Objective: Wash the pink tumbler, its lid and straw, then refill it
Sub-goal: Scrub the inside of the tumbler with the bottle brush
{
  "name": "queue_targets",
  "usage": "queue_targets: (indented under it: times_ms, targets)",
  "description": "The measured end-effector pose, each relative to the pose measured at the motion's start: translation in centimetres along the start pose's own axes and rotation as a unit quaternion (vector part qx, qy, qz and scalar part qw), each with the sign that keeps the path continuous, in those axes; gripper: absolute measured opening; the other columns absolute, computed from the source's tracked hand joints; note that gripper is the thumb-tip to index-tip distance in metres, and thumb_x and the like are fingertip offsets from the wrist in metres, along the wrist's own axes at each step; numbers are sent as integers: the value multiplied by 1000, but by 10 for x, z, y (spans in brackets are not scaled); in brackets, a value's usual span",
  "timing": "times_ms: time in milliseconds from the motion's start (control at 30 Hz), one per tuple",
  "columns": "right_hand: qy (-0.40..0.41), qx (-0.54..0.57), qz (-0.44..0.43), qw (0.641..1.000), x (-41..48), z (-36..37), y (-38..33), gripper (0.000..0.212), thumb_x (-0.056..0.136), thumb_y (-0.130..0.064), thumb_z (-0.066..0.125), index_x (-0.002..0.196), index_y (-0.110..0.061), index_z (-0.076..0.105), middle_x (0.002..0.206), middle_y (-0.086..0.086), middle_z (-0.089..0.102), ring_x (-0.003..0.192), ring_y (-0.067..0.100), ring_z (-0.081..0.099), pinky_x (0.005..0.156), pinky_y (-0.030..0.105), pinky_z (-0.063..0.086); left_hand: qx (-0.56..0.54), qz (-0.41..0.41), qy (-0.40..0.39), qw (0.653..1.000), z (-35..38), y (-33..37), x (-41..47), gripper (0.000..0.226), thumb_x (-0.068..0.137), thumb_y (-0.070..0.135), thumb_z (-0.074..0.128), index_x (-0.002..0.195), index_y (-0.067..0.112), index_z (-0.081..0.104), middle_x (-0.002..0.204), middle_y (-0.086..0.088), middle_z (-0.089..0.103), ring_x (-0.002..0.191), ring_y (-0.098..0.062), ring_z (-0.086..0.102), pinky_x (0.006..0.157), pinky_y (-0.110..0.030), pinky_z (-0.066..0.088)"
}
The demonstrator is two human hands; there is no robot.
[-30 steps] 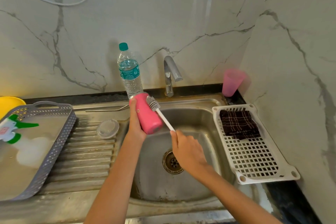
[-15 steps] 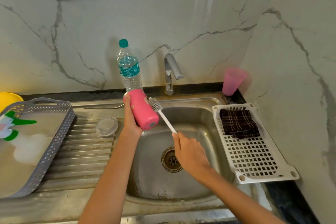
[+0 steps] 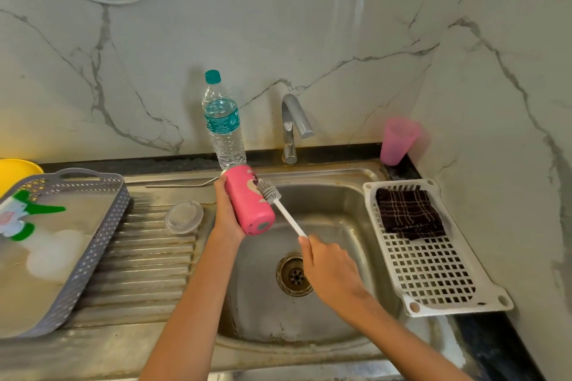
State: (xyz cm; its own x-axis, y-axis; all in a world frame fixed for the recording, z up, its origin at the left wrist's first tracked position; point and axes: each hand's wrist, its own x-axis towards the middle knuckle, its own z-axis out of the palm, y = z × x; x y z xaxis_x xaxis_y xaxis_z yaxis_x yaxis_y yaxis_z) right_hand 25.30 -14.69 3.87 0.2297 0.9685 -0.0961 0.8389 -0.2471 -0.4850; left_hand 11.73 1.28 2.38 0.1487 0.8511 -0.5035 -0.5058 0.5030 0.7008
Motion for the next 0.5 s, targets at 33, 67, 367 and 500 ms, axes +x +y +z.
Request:
queue_targets:
  times_ms: [33,67,367,500]
  targets:
    - [-1,-6,-4,1000,-7,1,4,45,103,-43,20,101,-14,55,87,11,68,82,33,64,66,37,44,6,-3,0,1000,-1,0,1,53,90,66,44,101,17,63,70,-7,73,63,-21,70,60,-34,59]
    - [1,-7,-5,1000,-8,0,6,45,103,-43,20,99,-15,55,84,10,68,79,33,64,65,37,45,16,-8,1,1000,-1,-1,1,54,91,66,44,100,17,63,70,-7,72,63,-21,69,59,-33,59]
    - [43,29,21,998,39,-15,3,46,103,-41,21,102,-10,56,89,15,65,87,35,62,67,36,41,34,-28,-29,999,32,-23,-13,59,83,61,62,123,18,58,102,-12,73,93,-29,70,80,-43,59]
    - [37,13,18,999,9,-22,12,46,103,-43,20,101,-14,56,85,9,65,84,31,63,65,34,42,23,-30,33,999,33,-10,2,108,42,66,88,132,26,46,116,-13,69,97,-35,71,82,-58,56]
